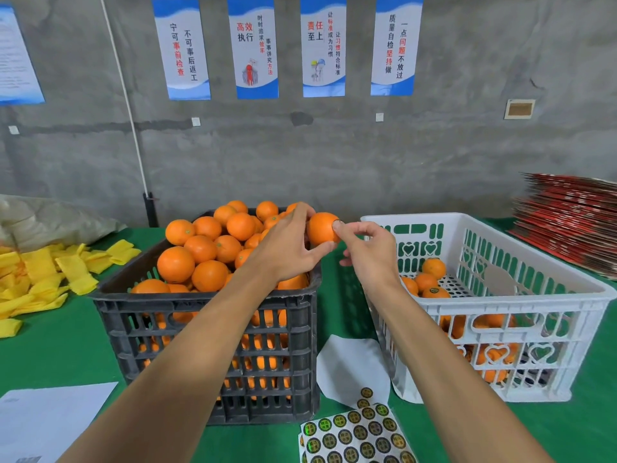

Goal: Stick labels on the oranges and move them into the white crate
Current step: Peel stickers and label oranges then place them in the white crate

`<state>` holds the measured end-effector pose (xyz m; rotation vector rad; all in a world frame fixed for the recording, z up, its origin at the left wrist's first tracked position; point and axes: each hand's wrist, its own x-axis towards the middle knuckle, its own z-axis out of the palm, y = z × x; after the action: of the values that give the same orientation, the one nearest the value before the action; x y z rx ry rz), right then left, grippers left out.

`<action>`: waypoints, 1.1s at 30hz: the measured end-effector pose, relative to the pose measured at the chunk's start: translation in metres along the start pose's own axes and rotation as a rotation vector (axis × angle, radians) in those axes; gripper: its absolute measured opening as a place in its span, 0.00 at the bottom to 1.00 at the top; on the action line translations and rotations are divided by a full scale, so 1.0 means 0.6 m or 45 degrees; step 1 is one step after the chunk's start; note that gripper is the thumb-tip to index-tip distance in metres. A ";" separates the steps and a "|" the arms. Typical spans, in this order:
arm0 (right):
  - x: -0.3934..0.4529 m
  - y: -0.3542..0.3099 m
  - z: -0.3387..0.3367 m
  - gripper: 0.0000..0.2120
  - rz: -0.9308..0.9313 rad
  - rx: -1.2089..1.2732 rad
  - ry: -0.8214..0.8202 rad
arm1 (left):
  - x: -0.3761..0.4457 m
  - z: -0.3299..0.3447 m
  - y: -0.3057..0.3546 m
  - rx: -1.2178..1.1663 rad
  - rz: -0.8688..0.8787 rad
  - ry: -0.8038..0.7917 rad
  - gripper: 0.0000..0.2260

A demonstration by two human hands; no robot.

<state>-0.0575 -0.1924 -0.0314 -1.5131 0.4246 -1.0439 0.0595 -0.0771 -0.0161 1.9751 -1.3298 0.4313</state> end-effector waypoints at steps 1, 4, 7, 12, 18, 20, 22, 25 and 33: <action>0.000 -0.002 -0.003 0.18 0.041 0.035 -0.010 | -0.001 0.000 0.001 0.008 0.006 0.003 0.26; 0.002 -0.006 -0.015 0.32 0.279 0.229 -0.161 | -0.003 -0.001 0.007 -0.055 0.027 0.024 0.26; -0.004 -0.005 -0.020 0.26 0.346 0.310 -0.398 | -0.005 -0.001 0.013 -0.040 0.070 -0.025 0.27; 0.002 -0.001 -0.034 0.21 0.248 0.499 -0.004 | 0.002 0.010 0.007 -0.044 -0.033 -0.173 0.27; 0.021 0.017 -0.091 0.27 0.024 -0.109 0.477 | 0.017 0.017 -0.049 0.197 -0.483 -0.470 0.15; 0.010 0.024 -0.092 0.26 -0.067 -0.195 0.400 | 0.016 0.022 -0.055 0.181 -0.570 -0.609 0.08; -0.002 0.036 -0.088 0.24 -0.100 -0.204 0.294 | 0.017 0.026 -0.055 0.218 -0.607 -0.770 0.08; -0.028 0.050 -0.077 0.21 -0.229 -0.279 0.184 | 0.018 0.026 -0.050 0.295 -0.641 -0.920 0.20; -0.103 0.146 -0.062 0.24 -0.256 -0.643 -0.233 | 0.018 0.019 -0.038 0.393 -0.654 -1.128 0.30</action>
<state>-0.0947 -0.1891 -0.1383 -2.1197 0.4328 -0.9829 0.0835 -0.0875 -0.0261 2.8166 -1.1822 -0.5898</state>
